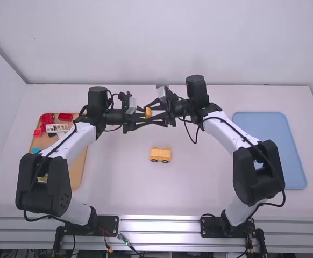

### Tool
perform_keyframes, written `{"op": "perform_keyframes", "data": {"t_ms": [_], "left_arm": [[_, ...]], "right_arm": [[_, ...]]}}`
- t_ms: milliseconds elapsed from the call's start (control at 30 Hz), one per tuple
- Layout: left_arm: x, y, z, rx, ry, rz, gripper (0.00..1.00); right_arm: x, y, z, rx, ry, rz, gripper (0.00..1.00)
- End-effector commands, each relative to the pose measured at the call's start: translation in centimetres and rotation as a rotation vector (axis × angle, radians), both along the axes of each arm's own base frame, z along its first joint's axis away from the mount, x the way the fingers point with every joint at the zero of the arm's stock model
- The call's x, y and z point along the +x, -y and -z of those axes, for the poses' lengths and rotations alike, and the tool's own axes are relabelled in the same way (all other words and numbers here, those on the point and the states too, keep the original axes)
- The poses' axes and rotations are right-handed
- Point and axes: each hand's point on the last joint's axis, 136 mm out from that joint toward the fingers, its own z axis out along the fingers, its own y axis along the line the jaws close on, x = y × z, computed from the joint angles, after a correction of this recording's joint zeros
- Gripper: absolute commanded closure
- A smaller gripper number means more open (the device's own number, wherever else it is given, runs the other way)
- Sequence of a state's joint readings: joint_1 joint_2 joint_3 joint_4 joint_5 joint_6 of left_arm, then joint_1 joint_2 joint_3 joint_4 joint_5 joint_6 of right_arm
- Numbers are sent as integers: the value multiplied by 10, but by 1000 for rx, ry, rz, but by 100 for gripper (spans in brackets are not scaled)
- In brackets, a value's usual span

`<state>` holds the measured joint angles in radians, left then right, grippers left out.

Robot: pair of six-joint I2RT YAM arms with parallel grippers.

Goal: Assemble lego blocks to make yellow taxi

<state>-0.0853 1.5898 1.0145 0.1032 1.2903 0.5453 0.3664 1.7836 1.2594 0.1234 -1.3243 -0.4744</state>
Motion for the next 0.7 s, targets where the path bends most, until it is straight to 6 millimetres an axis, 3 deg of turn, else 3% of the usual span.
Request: {"op": "perform_keyframes", "data": {"t_ms": [0, 467, 667], "left_arm": [[-2, -1, -9, -17, 23, 21, 76], [-2, -1, -9, -17, 23, 21, 74], [-2, -1, -9, -17, 24, 21, 71]], "right_arm": [[2, 2, -18, 20, 41, 2, 50], [3, 4, -19, 23, 41, 3, 57], [4, 4, -19, 26, 47, 3, 67]]}}
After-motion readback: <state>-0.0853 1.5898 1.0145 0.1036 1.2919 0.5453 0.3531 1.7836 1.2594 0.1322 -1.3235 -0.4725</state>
